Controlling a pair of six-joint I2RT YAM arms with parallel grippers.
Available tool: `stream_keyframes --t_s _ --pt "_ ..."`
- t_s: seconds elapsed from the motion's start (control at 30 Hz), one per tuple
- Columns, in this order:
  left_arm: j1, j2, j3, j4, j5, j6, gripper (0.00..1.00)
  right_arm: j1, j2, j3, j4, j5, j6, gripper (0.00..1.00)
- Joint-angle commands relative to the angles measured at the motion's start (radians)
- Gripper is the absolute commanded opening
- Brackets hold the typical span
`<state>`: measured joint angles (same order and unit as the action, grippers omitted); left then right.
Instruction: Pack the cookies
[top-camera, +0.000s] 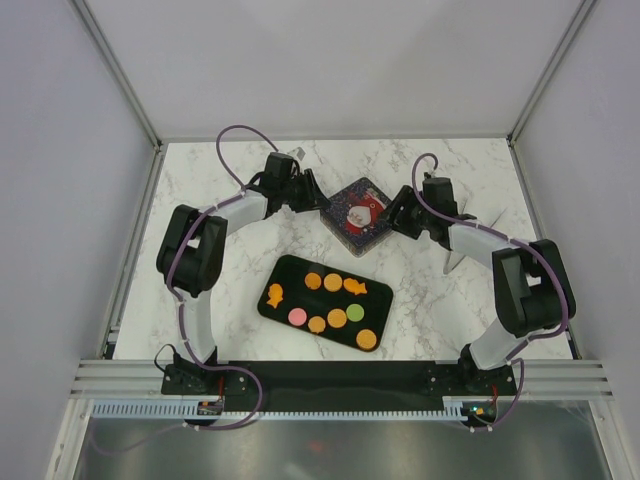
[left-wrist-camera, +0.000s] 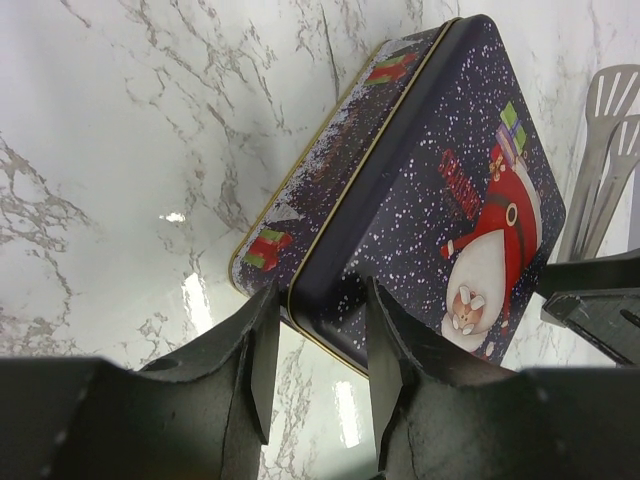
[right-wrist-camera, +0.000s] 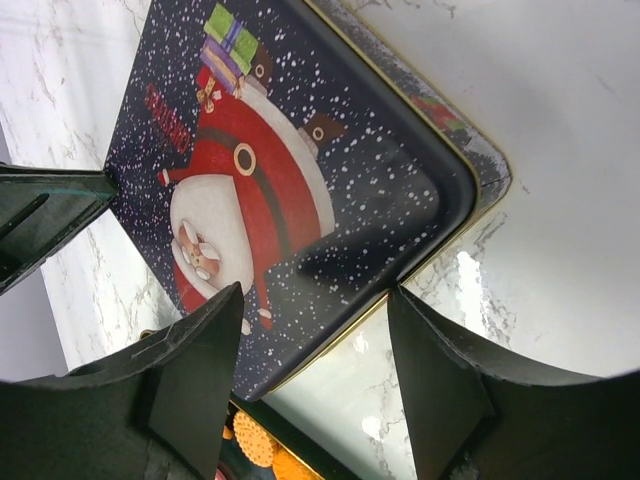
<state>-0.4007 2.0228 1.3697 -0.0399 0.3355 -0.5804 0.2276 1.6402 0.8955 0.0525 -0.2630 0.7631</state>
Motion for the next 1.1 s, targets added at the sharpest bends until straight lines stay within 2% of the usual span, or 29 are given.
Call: stream_keyframes --t_s 0.0,0.07,0.73,1.07 --pt "-0.027 0.065 -0.041 -0.113 -0.061 0.008 0.08 0.048 0.009 0.066 0.05 -0.056 0.018 0.67" --pt "-0.027 0.073 -0.038 -0.123 -0.07 0.005 0.03 0.07 0.009 0.071 0.04 -0.041 0.008 0.67" --pt "-0.027 0.094 -0.026 -0.167 -0.072 0.021 0.02 0.145 0.079 0.091 0.078 -0.073 0.031 0.7" --pt "-0.05 0.097 -0.037 -0.176 -0.081 0.005 0.02 0.22 0.144 0.12 0.027 -0.053 -0.008 0.74"
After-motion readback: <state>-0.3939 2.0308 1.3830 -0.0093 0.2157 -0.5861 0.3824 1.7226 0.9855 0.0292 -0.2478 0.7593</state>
